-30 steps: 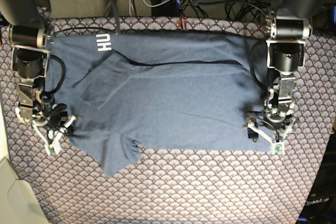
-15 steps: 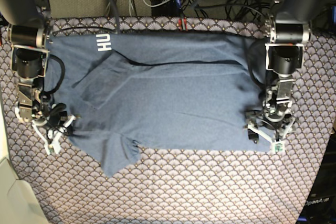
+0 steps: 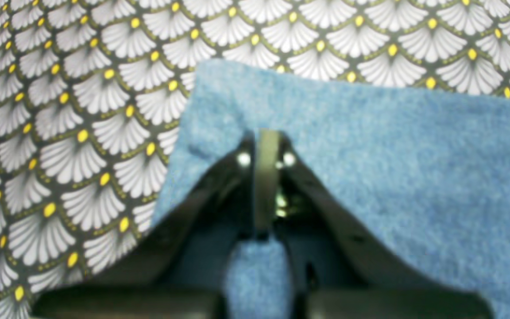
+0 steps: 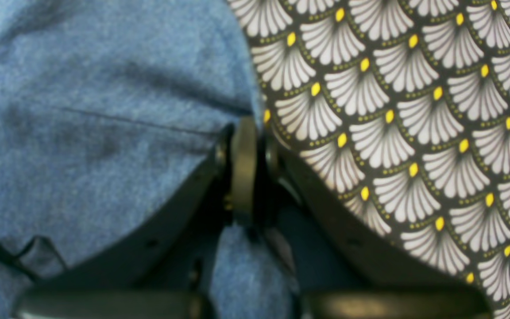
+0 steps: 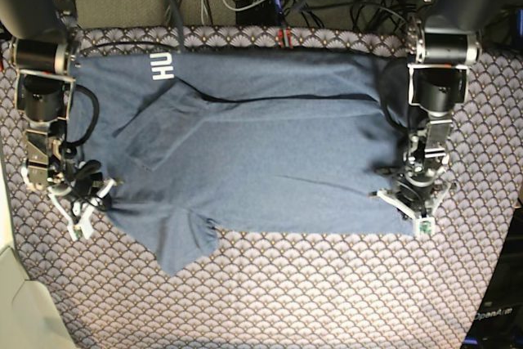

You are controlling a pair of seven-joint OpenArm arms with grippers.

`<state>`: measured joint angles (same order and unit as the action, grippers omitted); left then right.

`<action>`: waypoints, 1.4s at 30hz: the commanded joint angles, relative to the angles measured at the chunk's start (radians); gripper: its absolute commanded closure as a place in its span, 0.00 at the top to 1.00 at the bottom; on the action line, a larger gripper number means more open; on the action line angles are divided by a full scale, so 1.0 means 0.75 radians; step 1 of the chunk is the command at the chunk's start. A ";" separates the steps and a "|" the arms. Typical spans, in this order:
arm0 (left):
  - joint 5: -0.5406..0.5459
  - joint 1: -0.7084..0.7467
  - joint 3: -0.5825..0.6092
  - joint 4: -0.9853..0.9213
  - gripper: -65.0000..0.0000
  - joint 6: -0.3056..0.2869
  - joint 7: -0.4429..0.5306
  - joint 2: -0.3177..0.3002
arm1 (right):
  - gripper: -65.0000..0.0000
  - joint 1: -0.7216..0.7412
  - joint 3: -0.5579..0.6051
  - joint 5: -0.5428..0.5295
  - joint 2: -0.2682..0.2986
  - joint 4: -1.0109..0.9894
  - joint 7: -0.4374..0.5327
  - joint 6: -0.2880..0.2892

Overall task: Fold the T-shirt properly
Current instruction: 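Grasp the hem corners with both grippers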

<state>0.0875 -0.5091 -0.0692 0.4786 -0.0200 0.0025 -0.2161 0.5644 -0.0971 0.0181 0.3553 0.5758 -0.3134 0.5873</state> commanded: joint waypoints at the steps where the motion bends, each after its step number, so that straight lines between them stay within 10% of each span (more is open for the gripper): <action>1: -0.009 0.001 -0.003 0.003 0.01 0.024 -0.047 -0.016 | 0.00 0.028 0.000 0.006 0.024 0.013 -0.017 0.008; 18: -0.011 0.060 -0.177 0.288 0.01 0.030 -0.066 -0.020 | 0.00 -0.001 0.000 0.006 0.024 0.013 -0.021 0.008; 23: -0.011 0.050 -0.209 0.423 0.02 0.024 -0.254 -0.028 | 0.00 -0.001 0.000 0.006 0.024 0.013 -0.023 0.008; 32: -0.011 0.052 -0.209 0.453 0.69 0.022 -0.278 -0.024 | 0.00 -0.001 0.000 0.006 0.022 0.013 -0.023 0.008; 42: -0.009 -0.010 -0.209 0.124 0.74 0.017 -0.105 -0.026 | 0.00 -0.001 0.000 0.006 0.024 0.013 -0.023 0.008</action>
<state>0.0834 -0.4881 -0.2253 0.5575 -0.0040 -0.0944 -0.2241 0.5503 -0.0971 0.0063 0.3603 0.5785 -0.3031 0.5873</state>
